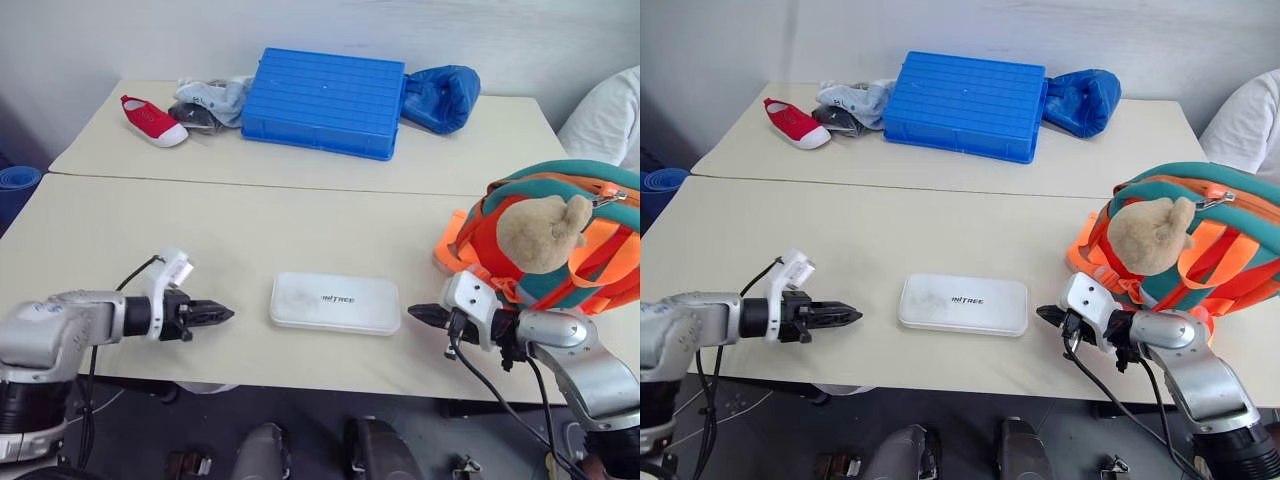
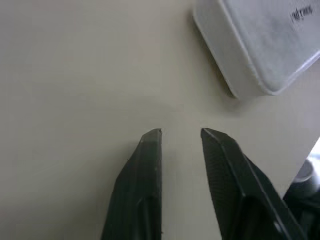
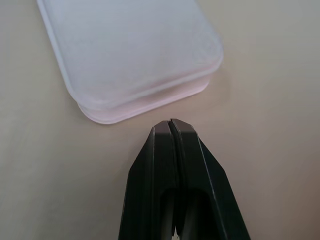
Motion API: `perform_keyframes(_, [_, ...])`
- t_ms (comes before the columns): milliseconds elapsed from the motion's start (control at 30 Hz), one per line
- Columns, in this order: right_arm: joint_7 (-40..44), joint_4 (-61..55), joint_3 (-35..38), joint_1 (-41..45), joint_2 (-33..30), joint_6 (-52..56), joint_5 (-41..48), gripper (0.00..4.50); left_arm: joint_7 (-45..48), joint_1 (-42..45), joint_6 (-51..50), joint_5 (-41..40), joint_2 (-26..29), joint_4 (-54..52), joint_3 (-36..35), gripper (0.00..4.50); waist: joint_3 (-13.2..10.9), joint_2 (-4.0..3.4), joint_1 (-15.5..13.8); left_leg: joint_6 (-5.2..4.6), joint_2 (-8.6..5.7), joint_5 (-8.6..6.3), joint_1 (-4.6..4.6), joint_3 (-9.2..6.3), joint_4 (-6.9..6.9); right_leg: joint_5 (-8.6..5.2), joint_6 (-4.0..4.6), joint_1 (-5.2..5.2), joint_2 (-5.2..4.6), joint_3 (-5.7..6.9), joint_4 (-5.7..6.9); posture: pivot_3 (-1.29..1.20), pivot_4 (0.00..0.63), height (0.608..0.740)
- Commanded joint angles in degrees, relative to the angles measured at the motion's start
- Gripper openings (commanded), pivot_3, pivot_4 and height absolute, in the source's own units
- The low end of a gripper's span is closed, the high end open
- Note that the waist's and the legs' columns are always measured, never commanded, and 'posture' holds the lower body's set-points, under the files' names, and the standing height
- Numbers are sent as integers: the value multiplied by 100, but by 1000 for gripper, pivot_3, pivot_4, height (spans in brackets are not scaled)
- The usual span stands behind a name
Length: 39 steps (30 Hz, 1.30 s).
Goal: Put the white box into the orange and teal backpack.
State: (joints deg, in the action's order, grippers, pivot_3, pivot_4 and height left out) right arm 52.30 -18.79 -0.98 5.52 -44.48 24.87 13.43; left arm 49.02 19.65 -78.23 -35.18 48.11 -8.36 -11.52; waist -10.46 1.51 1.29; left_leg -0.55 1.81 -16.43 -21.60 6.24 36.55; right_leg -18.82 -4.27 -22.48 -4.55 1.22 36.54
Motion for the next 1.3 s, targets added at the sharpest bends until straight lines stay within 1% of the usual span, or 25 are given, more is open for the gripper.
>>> perform_keyframes(33, [68,-15,21,89,-87,-127,-6,0,65,646,-674,-347,-38,714,-185,2327,-1,2,-9,1,-1,1,-2,-1,3,0,0,-1,0,0,-1,0,150,740])
perform_keyframes(100, [62,9,3,129,-60,-131,-5,0,50,850,-808,-366,21,884,-61,2915,-2,4,1,6,-1,2,-5,-1,10,0,0,-1,0,2,0,0,150,740])
perform_keyframes(167, [167,53,-75,178,-88,-191,-17,0,69,1044,-863,-283,221,921,413,3487,-2,4,18,8,-1,-1,-6,-1,9,0,0,-1,0,1,0,0,150,740])
perform_keyframes(267, [265,123,-158,253,-98,-209,-44,0,-262,1674,-1348,-160,140,1587,1075,4388,-3,6,25,11,0,-2,-7,3,10,0,0,-4,3,-3,2,0,150,740])
perform_keyframes(300, [298,156,-195,283,-110,-229,-81,0,-247,1809,-1415,-217,56,1727,1177,4474,-3,6,24,11,1,-1,-8,2,19,0,-1,-5,5,0,5,0,150,740])
perform_keyframes(333, [331,189,-232,315,-125,-251,-114,0,-240,1912,-1427,-312,-33,1840,1228,4474,-3,5,24,11,2,-2,-9,1,29,0,-1,-4,6,0,12,0,150,740])
perform_keyframes(367, [349,234,-260,345,-123,-270,-133,0,-213,2030,-1427,-540,-46,1963,1457,4474,-3,4,23,10,1,-3,-7,2,34,0,-1,-2,5,-2,19,0,150,740])
perform_keyframes(433, [368,342,-301,403,-98,-331,-169,0,-274,2176,-1427,-723,-124,2084,1677,4474,-3,4,21,10,2,-5,-8,2,42,-1,-2,-3,4,-3,25,0,150,740])
perform_keyframes(633, [418,872,-507,709,94,-601,-311,0,-617,2329,-1427,-1232,-490,2146,1918,4474,-3,5,-5,4,-2,-9,-8,1,56,-2,-3,2,-2,-5,30,0,150,740])
perform_keyframes(733, [432,1120,-688,920,254,-726,-385,0,-943,2417,-1427,-1551,-814,2393,1803,4474,-3,5,-12,4,-2,-9,-8,1,58,-2,-3,1,-2,-5,31,0,150,740])
perform_keyframes(800, [483,1207,-756,980,322,-802,-400,0,-1099,2319,-1427,-1514,-1056,2180,1577,4474,-3,5,-2,4,-2,-8,-8,1,62,-2,-3,2,-1,-6,34,0,150,740])
perform_keyframes(900, [519,1400,-839,943,428,-1035,-438,0,-1617,2076,-1426,-1242,-1581,2046,1139,4474,-2,5,0,4,-2,-8,-7,1,62,-2,-4,5,-1,-4,35,0,150,740])
perform_keyframes(933, [542,1483,-883,925,432,-1130,-488,0,-1718,2013,-1426,-1345,-1697,2055,1048,4474,-2,6,0,5,-2,-8,-3,1,63,-2,-5,9,0,-4,35,0,150,740])
perform_keyframes(1033, [558,1622,-907,934,457,-1252,-529,0,-1853,1951,-1427,-1750,-1858,2078,872,4474,-1,7,-2,6,-2,-8,11,0,66,-2,-6,23,-1,-2,36,0,150,740])
perform_keyframes(1133, [602,1760,-904,1009,433,-1385,-558,0,-1884,1973,-1427,-2296,-1866,2149,808,4474,-1,7,14,11,-1,-10,23,-3,64,-2,-6,35,0,-1,35,0,150,740])
perform_keyframes(1233, [633,1824,-836,1001,376,-1454,-551,0,-2035,2007,-1427,-2674,-1835,2261,732,3897,-1,8,18,16,0,-10,20,-3,62,-2,-6,30,1,0,35,0,150,740])
perform_keyframes(1267, [641,1827,-801,968,343,-1474,-552,0,-2067,2027,-1427,-2822,-1814,2293,688,3627,-1,8,19,17,1,-10,16,-3,61,-2,-6,24,2,0,36,0,150,740])
perform_keyframes(1300, [656,1828,-767,932,311,-1497,-548,0,-2115,2059,-1427,-2965,-1786,2357,661,3262,-1,8,18,18,1,-9,9,-3,61,-2,-6,17,3,-1,37,0,150,740])
